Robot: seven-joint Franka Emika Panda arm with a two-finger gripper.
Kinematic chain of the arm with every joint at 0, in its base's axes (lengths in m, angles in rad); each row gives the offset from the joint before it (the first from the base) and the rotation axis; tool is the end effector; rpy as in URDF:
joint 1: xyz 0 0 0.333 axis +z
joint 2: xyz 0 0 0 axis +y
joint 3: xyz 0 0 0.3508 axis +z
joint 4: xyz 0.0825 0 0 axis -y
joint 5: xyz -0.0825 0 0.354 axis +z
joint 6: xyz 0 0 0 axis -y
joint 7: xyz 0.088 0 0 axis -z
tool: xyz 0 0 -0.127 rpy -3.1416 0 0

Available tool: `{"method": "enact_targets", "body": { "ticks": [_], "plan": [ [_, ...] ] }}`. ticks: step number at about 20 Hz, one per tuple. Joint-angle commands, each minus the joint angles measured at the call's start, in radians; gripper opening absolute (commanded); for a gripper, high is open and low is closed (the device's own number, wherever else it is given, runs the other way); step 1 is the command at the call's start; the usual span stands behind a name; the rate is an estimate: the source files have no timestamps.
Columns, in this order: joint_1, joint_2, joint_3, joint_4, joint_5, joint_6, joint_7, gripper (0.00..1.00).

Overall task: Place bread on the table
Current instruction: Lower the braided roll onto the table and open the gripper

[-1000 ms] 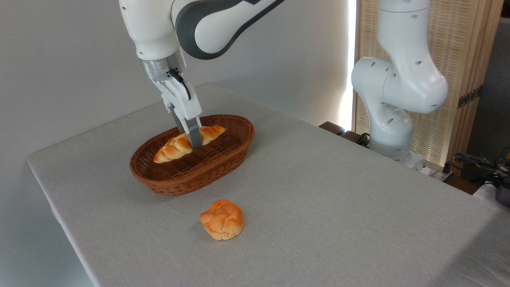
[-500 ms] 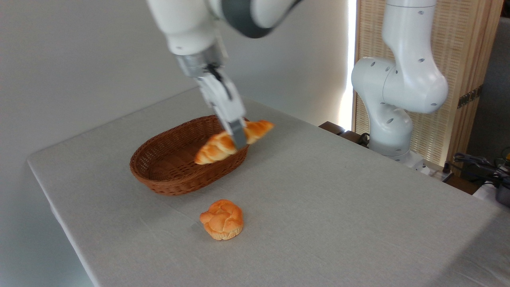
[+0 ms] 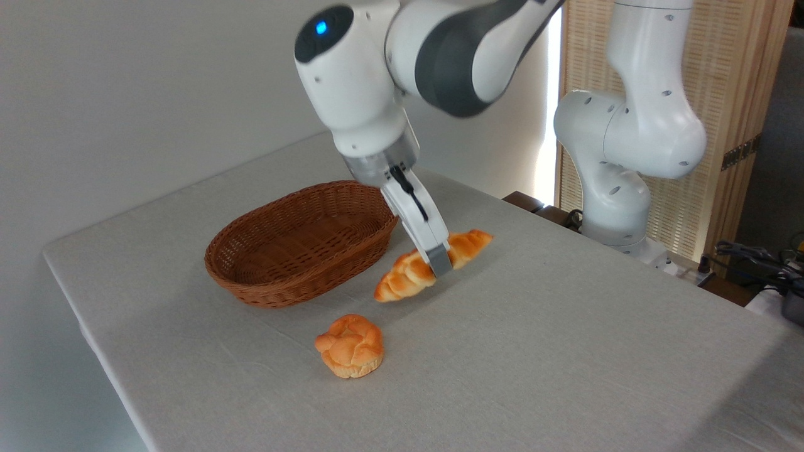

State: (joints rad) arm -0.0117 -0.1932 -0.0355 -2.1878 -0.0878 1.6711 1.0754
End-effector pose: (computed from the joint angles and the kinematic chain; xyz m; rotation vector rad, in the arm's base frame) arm 0.4125 -0.0305 0.4746 2.4682 -1.5095 -0.3546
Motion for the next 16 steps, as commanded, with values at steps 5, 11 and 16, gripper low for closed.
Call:
{"method": "enact_targets", "body": {
  "ticks": [5, 11, 16],
  "plan": [
    [-0.007, -0.002, 0.003, -0.064, 0.003, 0.085, -0.098, 0.89],
    [-0.011, 0.005, 0.003, -0.064, 0.003, 0.090, -0.196, 1.00],
    [-0.011, 0.008, 0.003, -0.064, 0.003, 0.090, -0.198, 1.00]
  ]
}}
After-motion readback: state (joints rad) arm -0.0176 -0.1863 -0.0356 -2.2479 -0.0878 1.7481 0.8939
